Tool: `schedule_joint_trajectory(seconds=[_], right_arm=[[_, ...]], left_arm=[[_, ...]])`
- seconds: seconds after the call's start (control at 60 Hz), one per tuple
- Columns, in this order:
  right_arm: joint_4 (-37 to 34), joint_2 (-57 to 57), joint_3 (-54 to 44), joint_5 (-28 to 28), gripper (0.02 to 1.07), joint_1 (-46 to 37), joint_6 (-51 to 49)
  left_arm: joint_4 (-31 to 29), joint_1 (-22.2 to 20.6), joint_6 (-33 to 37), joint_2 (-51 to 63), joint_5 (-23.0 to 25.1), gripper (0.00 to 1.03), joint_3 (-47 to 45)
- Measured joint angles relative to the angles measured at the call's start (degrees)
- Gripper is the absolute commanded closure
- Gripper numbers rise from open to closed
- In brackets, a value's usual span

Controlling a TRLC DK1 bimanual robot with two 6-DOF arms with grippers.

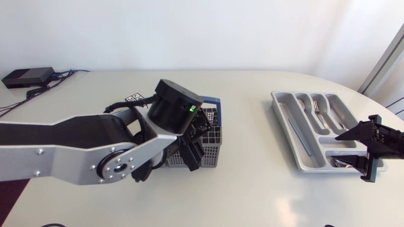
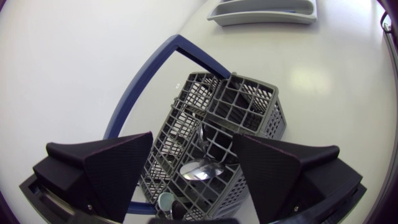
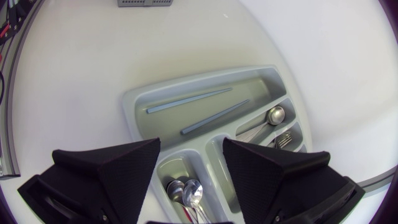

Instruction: Transfer all utensils from the basket to the drawer tray.

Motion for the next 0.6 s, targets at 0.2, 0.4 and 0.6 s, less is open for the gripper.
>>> schedule_joint_trajectory(seconds=[0.2,0.4,0.6], right_arm=[[1.31,-1.55,-1.86,-0.46,0.33,1.44,1.51],[1.49,-1.81,-2.12,-0.66,0.33,2.25,2.43],[1.49,-1.86,-2.14,-0.66,0.33,2.58,2.67]], left_arm=[[2.54,0.02,0.26,1.44,-0.42,0.39,0.00],[4.04,0.02,0.28,1.90,-0.44,0.60,0.00],[4.42,0.04,0.79,2.84,-0.46,0.75,0.00]])
